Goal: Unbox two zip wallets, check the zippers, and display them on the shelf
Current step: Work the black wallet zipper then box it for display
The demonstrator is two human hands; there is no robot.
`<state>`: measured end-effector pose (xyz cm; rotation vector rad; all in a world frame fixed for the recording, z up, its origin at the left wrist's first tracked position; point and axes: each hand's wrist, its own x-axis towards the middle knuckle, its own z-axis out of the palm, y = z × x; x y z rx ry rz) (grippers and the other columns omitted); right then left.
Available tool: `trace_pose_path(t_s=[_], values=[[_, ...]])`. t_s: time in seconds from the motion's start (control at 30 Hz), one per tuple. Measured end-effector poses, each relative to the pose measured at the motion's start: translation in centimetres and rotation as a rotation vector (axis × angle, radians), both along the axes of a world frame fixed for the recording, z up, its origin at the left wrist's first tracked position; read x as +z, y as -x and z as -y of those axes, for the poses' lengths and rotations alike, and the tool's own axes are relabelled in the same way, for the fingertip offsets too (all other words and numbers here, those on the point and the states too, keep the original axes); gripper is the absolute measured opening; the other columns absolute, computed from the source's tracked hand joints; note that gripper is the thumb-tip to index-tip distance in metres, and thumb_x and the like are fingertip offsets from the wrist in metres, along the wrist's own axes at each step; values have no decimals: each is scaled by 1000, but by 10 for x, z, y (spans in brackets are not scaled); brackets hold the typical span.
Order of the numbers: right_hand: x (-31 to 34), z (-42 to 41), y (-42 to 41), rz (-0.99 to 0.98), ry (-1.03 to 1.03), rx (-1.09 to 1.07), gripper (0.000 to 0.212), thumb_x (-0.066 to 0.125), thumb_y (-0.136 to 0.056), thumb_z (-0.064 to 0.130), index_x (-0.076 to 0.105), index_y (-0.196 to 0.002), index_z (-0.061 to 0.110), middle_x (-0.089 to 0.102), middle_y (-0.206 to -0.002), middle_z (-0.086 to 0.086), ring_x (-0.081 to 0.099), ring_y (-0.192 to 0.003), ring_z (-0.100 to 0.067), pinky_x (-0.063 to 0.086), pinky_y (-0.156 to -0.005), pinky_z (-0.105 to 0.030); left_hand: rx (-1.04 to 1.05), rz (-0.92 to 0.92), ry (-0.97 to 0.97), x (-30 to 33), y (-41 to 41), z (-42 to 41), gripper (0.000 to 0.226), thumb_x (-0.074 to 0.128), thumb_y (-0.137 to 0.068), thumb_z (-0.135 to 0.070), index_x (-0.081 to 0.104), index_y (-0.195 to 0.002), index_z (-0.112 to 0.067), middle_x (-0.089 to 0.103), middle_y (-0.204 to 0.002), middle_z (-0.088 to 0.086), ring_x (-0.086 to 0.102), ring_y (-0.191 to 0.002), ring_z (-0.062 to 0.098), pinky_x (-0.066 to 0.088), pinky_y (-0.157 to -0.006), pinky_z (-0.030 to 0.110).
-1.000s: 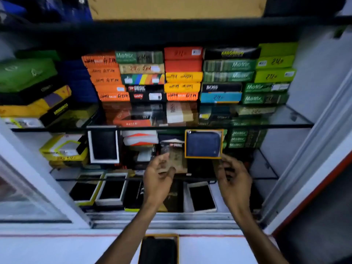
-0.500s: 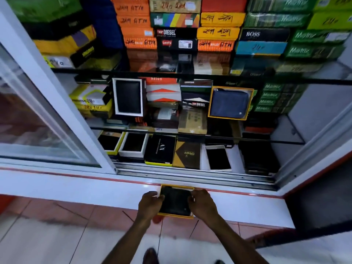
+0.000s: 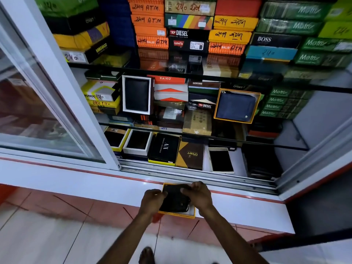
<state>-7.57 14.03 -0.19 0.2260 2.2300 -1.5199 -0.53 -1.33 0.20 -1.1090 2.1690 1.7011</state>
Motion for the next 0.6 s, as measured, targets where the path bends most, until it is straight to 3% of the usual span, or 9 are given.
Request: trace_pose_path(t_s=[0.1, 0.2, 0.27, 0.33, 0.43, 0.5, 0.6], values=[[18, -11, -5, 54, 234, -9, 30, 80, -76, 6, 52, -73, 15, 59, -73, 0, 61, -78, -20, 48, -60, -25, -78, -56, 75, 13, 4, 4, 39, 53, -94, -39, 71, -98, -5, 73, -102, 9, 64, -99, 23, 48, -84, 35], [41, -25, -9, 56, 378, 63, 26, 74, -83, 6, 49, -80, 13, 59, -87, -4, 63, -84, -24, 53, -59, -29, -93, -179, -3, 37, 14, 13, 32, 62, -90, -33, 73, -88, -4, 76, -92, 7, 68, -90, 24, 47, -75, 31], [61, -36, -6, -116, 213, 150, 18, 71, -88, 20, 54, -88, 14, 63, -91, 2, 66, -82, -16, 57, -68, -32, -155, -288, -69, 59, 20, 19, 18, 67, -87, -21, 74, -90, -4, 78, -91, 6, 71, -89, 21, 52, -73, 24], [85, -45, 0, -393, 24, 253, 13, 64, -92, 32, 60, -99, 22, 67, -97, 13, 66, -87, -2, 55, -72, -18, -276, -364, -61, 87, 24, 21, 13, 69, -85, -11, 74, -97, -9, 80, -94, 4, 73, -89, 15, 54, -71, 18], [127, -48, 15, -723, -48, 462, 29, 56, -96, 33, 58, -125, 31, 65, -121, 15, 59, -109, 5, 49, -88, -11, -448, -410, 42, 127, 30, 19, 17, 72, -82, -8, 73, -99, -10, 80, -92, 2, 74, -84, 12, 55, -68, 19], [147, -45, 27, -841, -120, 610, 38, 56, -97, 32, 53, -134, 36, 61, -128, 12, 51, -118, 1, 43, -97, -12, -528, -435, 99, 148, 33, 17, 18, 73, -81, -9, 73, -99, -12, 79, -93, 1, 74, -87, 13, 56, -70, 20], [167, -42, 38, -853, -123, 696, 38, 64, -92, 32, 59, -129, 35, 63, -110, 21, 52, -108, 4, 43, -88, -8, -614, -457, 151, 171, 35, 14, 19, 74, -80, -11, 74, -99, -15, 79, -94, -1, 74, -89, 12, 58, -74, 24]])
